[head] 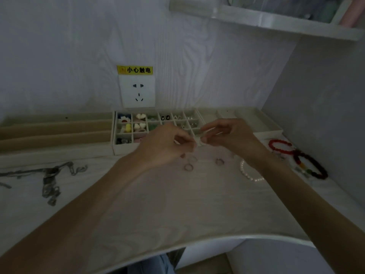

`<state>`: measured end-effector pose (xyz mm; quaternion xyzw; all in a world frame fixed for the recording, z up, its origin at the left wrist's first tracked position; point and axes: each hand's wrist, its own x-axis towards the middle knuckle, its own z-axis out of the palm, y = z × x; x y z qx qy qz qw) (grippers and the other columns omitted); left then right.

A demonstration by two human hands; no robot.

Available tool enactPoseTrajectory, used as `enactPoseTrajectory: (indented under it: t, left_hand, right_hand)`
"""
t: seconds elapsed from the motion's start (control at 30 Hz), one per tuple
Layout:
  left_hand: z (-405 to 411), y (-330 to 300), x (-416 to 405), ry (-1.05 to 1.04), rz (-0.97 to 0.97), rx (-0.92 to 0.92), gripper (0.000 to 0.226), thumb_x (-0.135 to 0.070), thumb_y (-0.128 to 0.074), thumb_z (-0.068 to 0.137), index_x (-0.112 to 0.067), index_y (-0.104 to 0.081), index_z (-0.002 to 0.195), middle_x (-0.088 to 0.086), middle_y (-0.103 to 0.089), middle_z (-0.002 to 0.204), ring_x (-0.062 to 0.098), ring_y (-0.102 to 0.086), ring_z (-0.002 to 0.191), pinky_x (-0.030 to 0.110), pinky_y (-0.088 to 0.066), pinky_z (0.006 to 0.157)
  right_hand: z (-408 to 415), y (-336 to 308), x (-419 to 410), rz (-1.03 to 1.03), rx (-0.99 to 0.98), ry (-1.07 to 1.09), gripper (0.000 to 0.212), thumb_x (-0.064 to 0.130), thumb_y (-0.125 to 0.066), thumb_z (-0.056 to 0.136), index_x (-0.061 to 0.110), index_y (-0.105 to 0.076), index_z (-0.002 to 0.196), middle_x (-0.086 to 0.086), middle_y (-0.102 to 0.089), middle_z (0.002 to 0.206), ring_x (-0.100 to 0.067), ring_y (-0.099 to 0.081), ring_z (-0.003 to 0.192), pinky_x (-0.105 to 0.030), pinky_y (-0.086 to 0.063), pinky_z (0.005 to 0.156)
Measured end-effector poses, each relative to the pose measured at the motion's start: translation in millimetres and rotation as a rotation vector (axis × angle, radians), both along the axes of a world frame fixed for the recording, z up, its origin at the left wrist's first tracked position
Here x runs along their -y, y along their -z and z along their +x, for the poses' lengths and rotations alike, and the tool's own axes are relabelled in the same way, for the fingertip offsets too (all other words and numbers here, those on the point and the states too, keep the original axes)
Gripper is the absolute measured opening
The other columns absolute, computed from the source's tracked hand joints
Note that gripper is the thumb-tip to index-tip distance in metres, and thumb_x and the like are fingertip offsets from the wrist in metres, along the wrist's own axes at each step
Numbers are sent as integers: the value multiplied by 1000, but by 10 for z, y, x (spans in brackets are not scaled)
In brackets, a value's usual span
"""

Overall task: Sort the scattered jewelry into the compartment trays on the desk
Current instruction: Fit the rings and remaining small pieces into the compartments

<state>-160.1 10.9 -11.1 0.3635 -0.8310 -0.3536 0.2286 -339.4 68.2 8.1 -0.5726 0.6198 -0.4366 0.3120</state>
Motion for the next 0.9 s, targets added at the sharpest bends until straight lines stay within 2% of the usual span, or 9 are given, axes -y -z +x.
enactPoseTrajectory:
  t: [0.07, 0.13, 0.23, 0.43, 0.5, 0.6, 0.73, 0.83, 0.9]
  left_hand:
    - [-66, -73, 105, -27, 164, -64, 19, -32, -62, 88, -19, -73, 97, -11, -72, 83, 1, -67, 63, 11, -46, 52]
    - [-109, -115, 178, -43, 320, -99, 21, -33, -57, 90, -21, -71, 101, -9, -72, 89, -2, -67, 65, 8, -41, 43]
    - [-123, -177, 323, -67, 422, -139, 20, -33, -59, 91, -25, -71, 104, -8, -74, 94, -4, -68, 76, 8, -41, 45]
    - [-129, -570, 283, -267, 669, -277, 22, -18, -72, 80, -12, -73, 101, 5, -74, 91, -4, -65, 61, 9, -46, 47]
    - [-127, -733, 218, -300, 702, -278, 25, -17, -74, 78, -9, -72, 101, 8, -73, 91, -1, -65, 58, 12, -53, 53]
    - [-105, -930, 131, -310, 677, -219, 25, -16, -75, 78, -10, -72, 102, 5, -73, 93, 6, -69, 69, 17, -56, 59]
    - [-86, -1065, 98, -219, 515, -153, 20, -13, -78, 75, -9, -75, 94, 5, -73, 82, -6, -62, 54, 13, -54, 57]
    - [-120, -1130, 77, -156, 445, -111, 15, -14, -79, 73, -15, -76, 88, -12, -71, 74, -14, -57, 50, 5, -46, 56]
    - [-127, -1130, 82, -143, 425, -66, 10, -16, -76, 77, -20, -75, 86, -15, -70, 68, -13, -58, 51, 7, -47, 56]
  right_hand:
    - [-22, -24, 140, 6, 48, -13, 23, 0, -77, 71, 16, -71, 87, 5, -71, 69, 2, -64, 63, -8, -46, 58]
    - [-19, -32, 238, 23, 109, -11, 24, -2, -75, 70, 17, -70, 84, 7, -72, 67, -1, -67, 64, -9, -48, 60]
    - [-2, -94, 351, 41, 190, 49, 22, -2, -75, 70, 17, -70, 80, 7, -73, 69, -3, -68, 67, -11, -50, 62]
    - [154, -510, 322, 95, 222, 177, 20, -4, -77, 67, 14, -71, 72, 7, -71, 65, -4, -67, 63, -12, -48, 59]
    - [250, -656, 252, 85, 162, 260, 23, -4, -77, 68, 18, -71, 66, 10, -70, 61, -1, -66, 59, -11, -47, 57]
    - [354, -856, 106, 78, -56, 310, 31, 3, -75, 73, 32, -69, 65, 18, -69, 64, 0, -66, 61, -12, -50, 59]
    - [335, -1036, -33, 151, -412, 251, 11, 22, -67, 83, 29, -75, 87, 7, -74, 85, -9, -67, 73, -24, -54, 70]
    - [272, -1106, -74, 236, -732, 168, 21, 40, -54, 91, 31, -71, 98, 8, -69, 99, -12, -65, 87, -26, -48, 75]
    - [201, -1075, -42, 234, -751, 137, 24, 39, -49, 93, 30, -70, 98, 8, -68, 100, -13, -65, 88, -25, -46, 75]
